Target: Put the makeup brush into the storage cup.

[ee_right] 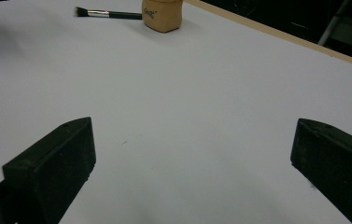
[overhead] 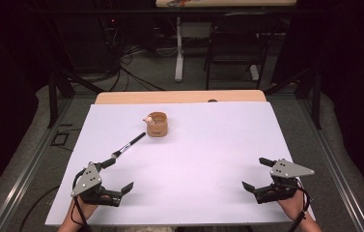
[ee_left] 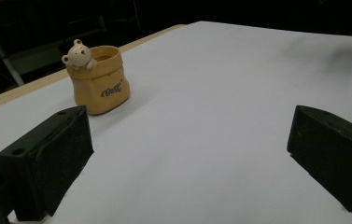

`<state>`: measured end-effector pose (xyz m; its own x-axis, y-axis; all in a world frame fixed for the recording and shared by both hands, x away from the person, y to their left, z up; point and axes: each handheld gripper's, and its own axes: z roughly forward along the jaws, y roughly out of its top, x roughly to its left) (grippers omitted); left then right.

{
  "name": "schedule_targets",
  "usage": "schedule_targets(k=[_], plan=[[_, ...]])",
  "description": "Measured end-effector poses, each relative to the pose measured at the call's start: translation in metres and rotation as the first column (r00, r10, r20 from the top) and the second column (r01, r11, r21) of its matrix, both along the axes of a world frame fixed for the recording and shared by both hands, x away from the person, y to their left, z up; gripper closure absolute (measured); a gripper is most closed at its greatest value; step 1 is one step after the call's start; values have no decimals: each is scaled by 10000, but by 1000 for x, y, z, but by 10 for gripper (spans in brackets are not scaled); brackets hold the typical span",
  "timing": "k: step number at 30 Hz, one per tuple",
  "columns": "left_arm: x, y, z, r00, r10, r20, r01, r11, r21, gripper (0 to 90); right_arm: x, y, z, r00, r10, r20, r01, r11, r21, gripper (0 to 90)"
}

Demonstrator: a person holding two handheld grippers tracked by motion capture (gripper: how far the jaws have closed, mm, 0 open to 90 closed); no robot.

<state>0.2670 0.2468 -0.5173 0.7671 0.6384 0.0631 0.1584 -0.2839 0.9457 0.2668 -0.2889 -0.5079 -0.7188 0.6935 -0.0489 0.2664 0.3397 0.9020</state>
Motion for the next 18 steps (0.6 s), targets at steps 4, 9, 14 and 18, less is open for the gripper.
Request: schedule_targets(k=[4,9,14,18], plan=[[1,-1,0,10000,76,-65,-76,10000,46,2,1,-1,0,10000,5,-10,-5,10000,-12,0],[2,-1,-1,10000,60,-70,-60,10000,-5,2,1,-1,0,10000,15,17,-15,10000,37,0],[4,-1,-1,9999,125,-75,-126,9999,-55,2,1,-1,0,10000,54,-7,-54,10000,-40,0],[7,-1,-1,9998,181,-104,-182,9998,-78,2,2,-1,0,10000,33,-34,-33,10000,-4,0]])
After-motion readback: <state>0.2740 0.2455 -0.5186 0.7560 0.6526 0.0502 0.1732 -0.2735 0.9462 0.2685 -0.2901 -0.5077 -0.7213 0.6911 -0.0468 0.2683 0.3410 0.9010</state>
